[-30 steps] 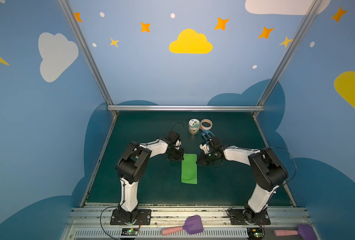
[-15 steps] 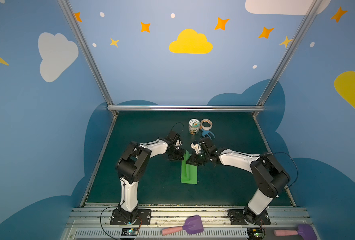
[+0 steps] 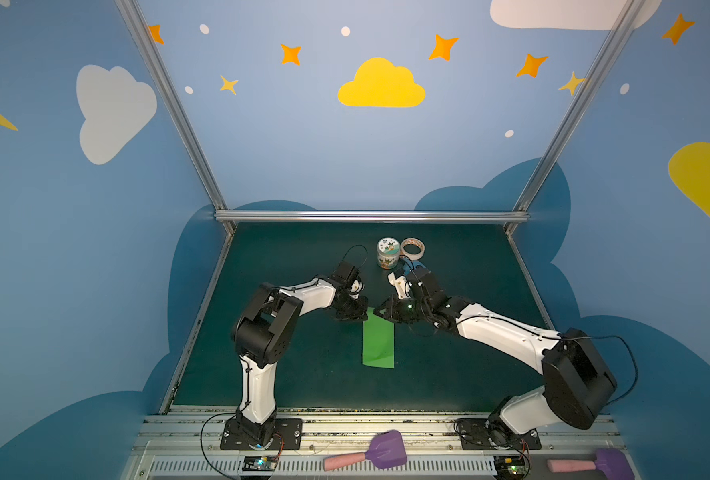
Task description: Fold a paper plane with a square sheet of paper (fold left side to right side)
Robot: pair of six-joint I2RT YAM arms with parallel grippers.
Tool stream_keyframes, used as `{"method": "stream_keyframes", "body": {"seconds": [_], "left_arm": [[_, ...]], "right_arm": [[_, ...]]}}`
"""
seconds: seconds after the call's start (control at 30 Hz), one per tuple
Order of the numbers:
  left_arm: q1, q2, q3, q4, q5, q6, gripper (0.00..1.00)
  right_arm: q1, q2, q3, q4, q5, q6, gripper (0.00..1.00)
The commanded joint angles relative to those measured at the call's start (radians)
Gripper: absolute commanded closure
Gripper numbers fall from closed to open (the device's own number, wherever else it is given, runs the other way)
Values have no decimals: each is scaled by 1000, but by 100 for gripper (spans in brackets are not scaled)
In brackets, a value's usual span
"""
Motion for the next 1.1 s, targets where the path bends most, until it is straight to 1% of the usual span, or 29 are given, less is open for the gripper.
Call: {"method": "stream_keyframes", "body": {"seconds": [0.0,0.17,0.33,0.5,0.77,1.07], "left_arm": [[-4,28,-13,-24,-26,20,96],[-4,29,-10,-28,-27,20,96],[-10,39,0,-45,-30,33,96],[-17,39,7,-64,-66,45,96],[-17,47,12,-68,-49,47,96],[-17,40,8,-67,-57,48,96]], "right_arm": [[7,52,-25,28,7,28,100],[7,174,-45,141,-31,68,100],[9,243,-62,238,-45,109,100],[13,280,-62,279,-48,130,100],[19,335,-60,343,-50,172,100],[34,390,-57,402,-58,204,100]]}}
